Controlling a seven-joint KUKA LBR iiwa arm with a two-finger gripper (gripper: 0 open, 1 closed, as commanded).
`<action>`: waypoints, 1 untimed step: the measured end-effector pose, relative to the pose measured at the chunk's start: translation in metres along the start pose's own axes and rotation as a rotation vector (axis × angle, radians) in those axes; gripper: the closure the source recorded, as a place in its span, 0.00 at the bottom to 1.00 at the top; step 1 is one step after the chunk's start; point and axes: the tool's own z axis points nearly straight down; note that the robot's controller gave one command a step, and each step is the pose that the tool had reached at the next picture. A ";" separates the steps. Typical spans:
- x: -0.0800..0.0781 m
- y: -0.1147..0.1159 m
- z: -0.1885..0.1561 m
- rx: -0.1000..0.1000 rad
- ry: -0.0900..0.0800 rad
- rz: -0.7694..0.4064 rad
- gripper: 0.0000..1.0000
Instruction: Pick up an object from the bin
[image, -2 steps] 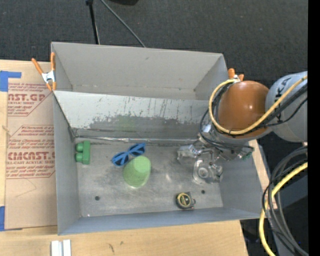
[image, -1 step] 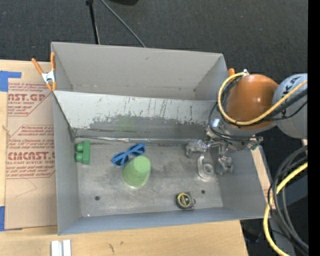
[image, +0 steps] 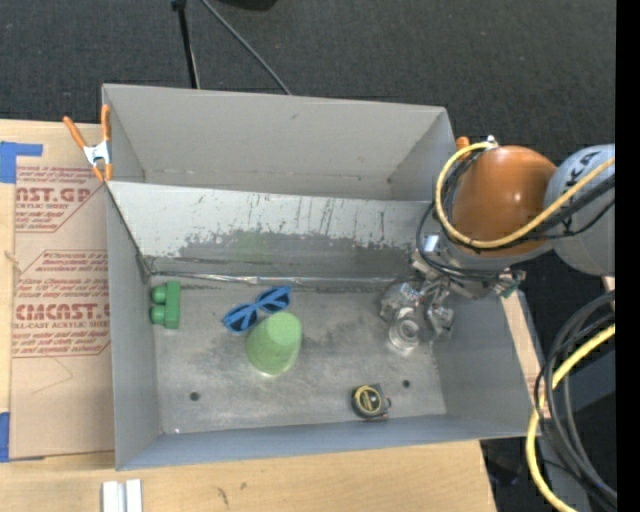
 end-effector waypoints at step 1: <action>-0.003 0.027 -0.146 0.004 0.000 -0.056 1.00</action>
Offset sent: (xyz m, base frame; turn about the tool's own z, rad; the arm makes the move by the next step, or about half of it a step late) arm -0.0230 0.0166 0.1414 -0.0567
